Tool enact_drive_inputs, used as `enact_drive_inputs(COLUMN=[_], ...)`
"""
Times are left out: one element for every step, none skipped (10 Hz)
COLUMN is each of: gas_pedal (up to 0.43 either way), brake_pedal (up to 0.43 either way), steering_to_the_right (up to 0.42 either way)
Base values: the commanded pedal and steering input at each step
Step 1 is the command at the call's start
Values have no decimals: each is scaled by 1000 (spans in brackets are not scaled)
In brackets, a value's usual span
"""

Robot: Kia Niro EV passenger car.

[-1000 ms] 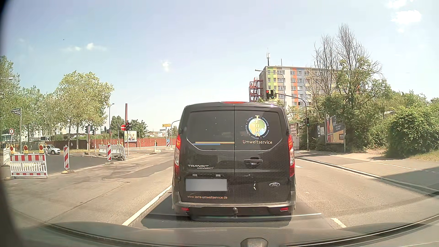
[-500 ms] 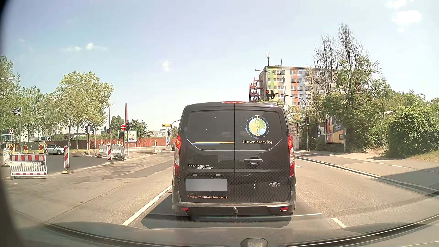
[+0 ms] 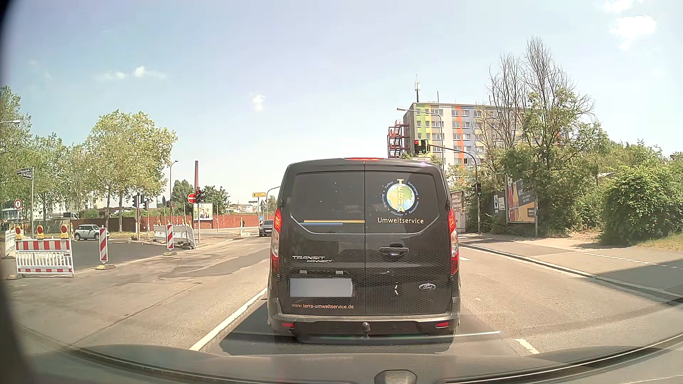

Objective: Follow the waypoints while adhering to traffic rules and regulations

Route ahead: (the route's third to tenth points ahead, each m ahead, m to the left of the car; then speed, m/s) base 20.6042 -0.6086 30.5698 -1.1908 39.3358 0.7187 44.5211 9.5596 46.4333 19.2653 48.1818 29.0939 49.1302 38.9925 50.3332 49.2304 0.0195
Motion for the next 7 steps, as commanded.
enact_drive_inputs(gas_pedal=[0, 0, 0, 0, 0, 0, 0], brake_pedal=[305, 305, 305, 305, 305, 305, 305], steering_to_the_right=[-19, -19, -18, -18, -18, -18, -18])
